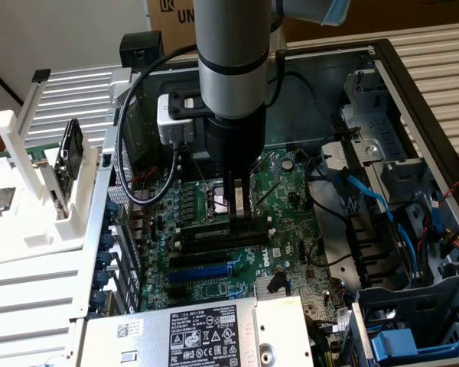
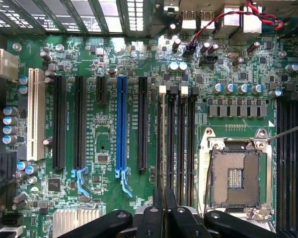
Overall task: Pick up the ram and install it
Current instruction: 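Insert the ram into the slot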
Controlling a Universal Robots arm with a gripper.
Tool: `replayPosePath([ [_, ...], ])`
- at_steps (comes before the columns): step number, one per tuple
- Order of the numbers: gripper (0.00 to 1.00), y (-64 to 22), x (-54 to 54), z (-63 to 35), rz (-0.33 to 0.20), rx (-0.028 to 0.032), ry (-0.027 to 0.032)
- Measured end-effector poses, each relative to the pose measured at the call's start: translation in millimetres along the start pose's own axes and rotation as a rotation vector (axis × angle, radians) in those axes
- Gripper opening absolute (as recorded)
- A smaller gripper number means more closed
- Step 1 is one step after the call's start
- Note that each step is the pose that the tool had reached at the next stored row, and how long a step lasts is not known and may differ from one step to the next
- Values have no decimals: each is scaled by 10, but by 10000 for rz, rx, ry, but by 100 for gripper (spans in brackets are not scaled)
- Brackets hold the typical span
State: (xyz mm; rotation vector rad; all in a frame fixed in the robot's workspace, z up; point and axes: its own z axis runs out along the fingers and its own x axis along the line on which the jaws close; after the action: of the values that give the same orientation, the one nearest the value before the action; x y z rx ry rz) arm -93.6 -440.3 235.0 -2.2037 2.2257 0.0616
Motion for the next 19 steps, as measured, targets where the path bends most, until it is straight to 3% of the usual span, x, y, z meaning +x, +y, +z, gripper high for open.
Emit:
replayPosePath([
  [19, 12, 2, -1, 23, 54, 2, -5],
])
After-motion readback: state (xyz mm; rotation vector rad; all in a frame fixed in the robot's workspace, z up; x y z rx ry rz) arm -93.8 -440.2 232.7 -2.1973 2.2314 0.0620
